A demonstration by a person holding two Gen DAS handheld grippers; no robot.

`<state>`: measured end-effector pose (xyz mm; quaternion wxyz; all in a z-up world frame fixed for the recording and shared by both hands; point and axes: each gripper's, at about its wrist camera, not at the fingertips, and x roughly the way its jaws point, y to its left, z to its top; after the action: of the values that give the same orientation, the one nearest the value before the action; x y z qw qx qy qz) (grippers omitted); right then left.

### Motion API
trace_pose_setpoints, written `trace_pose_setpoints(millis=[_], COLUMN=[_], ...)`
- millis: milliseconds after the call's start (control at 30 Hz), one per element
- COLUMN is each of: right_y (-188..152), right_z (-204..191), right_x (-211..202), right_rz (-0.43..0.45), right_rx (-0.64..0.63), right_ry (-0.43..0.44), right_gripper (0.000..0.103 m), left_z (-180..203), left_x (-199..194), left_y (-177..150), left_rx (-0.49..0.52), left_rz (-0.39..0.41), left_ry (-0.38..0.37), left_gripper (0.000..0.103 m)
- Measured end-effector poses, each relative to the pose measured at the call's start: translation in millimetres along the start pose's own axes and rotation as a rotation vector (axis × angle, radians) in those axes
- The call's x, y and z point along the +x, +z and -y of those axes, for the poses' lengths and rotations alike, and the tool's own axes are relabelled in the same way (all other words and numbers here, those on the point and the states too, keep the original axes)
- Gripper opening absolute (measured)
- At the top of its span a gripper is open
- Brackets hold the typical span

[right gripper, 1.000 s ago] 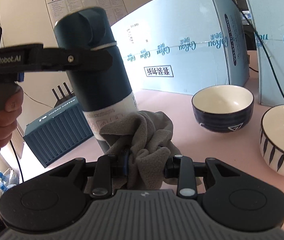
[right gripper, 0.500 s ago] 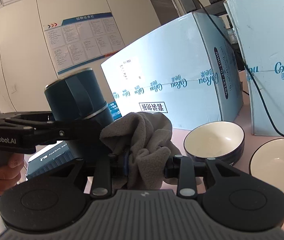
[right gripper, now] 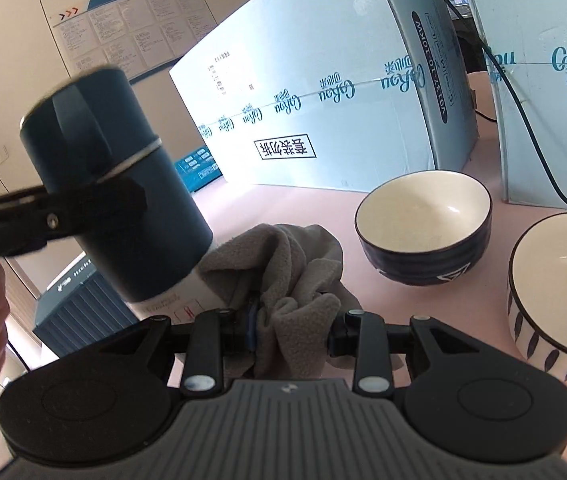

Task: Clean container
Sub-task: 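Rub the cloth against the thermos lower body while the left gripper tilts it, then wipe the thermos base with the grey cloth while the left gripper holds it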

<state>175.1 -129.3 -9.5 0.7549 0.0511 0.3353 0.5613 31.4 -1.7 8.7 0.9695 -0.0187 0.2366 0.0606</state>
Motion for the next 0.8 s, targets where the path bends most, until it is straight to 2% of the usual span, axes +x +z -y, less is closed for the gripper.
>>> trace_pose_setpoints(millis=[200,367,500,667,800], right_y=[33.3,58.3,68.8,55.4,32.5], right_z=[2.1,-6.0,-8.7,-2.2,7.4], right_x=[-1.7,-1.8,-5.7,-2.9,0.9], right_rz=[-0.001,-0.055,-0.062,-0.026,-0.006], right_rx=[0.012,-0.1,-0.118,-0.048,0.047], right_ry=[0.08,0.105,0.153,0.162,0.14], right_gripper=[0.035,0.035,0.035,0.035,0.035], left_z=[-1.5,-6.1,-11.5,-13.3,-11.6], left_x=[1.0,3.0,0.9,-0.2,-1.5], left_y=[1.5,2.2,2.8,3.8,2.7], left_rx=[0.01,-0.004,-0.039,-0.076,-0.055], left_rz=[-0.005,-0.012,-0.005,0.009,0.01], left_ry=[-0.012,0.006,-0.009,-0.005,-0.019], left_gripper=[0.063,0.065,0.065,0.065,0.065])
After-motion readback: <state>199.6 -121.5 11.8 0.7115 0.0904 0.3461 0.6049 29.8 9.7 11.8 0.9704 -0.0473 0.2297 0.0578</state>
